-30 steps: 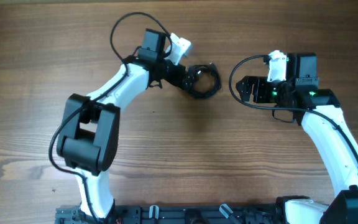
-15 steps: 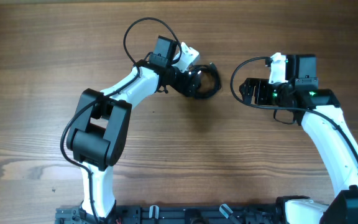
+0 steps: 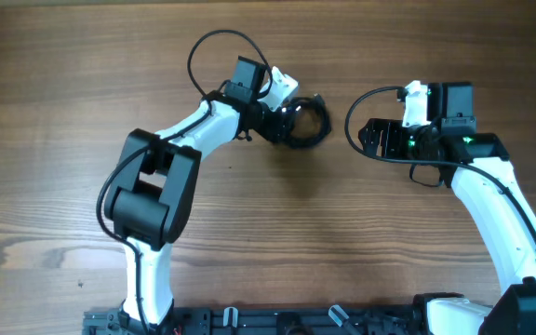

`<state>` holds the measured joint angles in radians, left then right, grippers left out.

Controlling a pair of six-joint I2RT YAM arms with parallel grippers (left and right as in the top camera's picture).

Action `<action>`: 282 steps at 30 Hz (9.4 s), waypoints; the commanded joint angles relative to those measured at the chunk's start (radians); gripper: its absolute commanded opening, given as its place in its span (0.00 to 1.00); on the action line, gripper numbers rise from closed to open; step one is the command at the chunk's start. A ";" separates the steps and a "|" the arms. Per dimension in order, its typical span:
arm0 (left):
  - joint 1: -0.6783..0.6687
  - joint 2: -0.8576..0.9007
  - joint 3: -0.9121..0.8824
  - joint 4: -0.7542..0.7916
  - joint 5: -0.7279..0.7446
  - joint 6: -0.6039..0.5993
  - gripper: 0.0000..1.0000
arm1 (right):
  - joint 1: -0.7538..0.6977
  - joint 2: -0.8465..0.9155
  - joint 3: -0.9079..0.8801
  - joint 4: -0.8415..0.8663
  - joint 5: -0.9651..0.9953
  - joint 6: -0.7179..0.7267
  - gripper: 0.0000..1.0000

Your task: Untangle cables

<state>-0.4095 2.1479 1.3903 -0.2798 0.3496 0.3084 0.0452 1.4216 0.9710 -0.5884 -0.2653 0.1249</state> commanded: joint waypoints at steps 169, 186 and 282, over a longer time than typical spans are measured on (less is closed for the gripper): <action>-0.015 -0.515 0.158 -0.303 0.225 -0.208 0.16 | 0.115 0.159 0.006 0.489 -0.153 0.692 0.47; -0.015 -0.515 0.158 -0.262 0.135 -0.208 0.16 | 0.115 0.159 0.006 0.411 -0.197 0.848 0.45; -0.084 -0.263 0.113 -0.094 0.280 0.075 0.72 | 0.153 0.156 0.627 -0.067 -0.151 0.301 0.04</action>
<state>-0.4927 1.8870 1.5066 -0.3737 0.5999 0.4076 0.2020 1.5711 1.5661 -0.6556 -0.4034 0.4252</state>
